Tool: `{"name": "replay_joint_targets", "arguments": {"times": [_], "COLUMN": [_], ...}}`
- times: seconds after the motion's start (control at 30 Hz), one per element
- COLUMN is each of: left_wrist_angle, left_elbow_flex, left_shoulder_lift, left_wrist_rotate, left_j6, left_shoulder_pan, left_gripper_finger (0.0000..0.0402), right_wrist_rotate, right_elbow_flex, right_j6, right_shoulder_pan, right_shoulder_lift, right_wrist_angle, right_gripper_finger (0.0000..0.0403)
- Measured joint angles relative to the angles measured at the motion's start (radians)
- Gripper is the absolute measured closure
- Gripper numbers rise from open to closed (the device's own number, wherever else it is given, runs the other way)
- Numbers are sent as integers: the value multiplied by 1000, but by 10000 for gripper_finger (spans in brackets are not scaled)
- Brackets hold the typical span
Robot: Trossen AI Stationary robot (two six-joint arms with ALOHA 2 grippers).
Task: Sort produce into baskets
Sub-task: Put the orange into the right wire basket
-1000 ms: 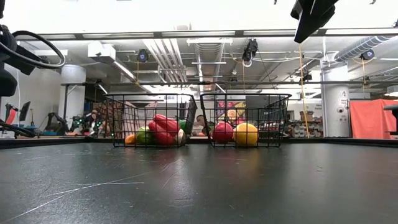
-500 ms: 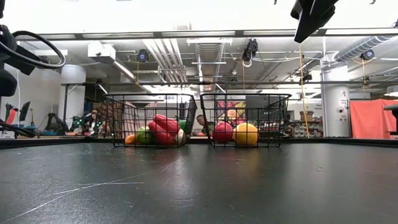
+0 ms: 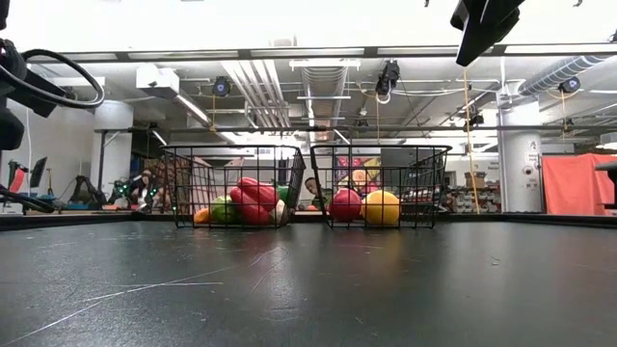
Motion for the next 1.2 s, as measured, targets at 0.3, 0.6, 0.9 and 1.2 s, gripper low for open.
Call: {"name": "replay_joint_targets", "arguments": {"times": [0.3, 0.6, 0.9, 1.2], "left_wrist_angle": [2, -2, 1, 7], "left_elbow_flex": [23, 96, 149, 152], "left_shoulder_lift": [-3, -5, -5, -6], "left_wrist_rotate": [-85, -191, -299, -311], "left_j6": [51, 91, 124, 141], "left_shoulder_pan": [1, 1, 1, 1], "left_gripper_finger": [93, 93, 93, 93], "right_wrist_rotate": [1, 7, 7, 7], "right_elbow_flex": [0, 0, 0, 0], "right_j6": [0, 0, 0, 0], "right_shoulder_pan": [0, 0, 0, 0], "right_shoulder_lift": [0, 0, 0, 0], "right_wrist_angle": [0, 0, 0, 0], "right_gripper_finger": [115, 116, 112, 119]}}
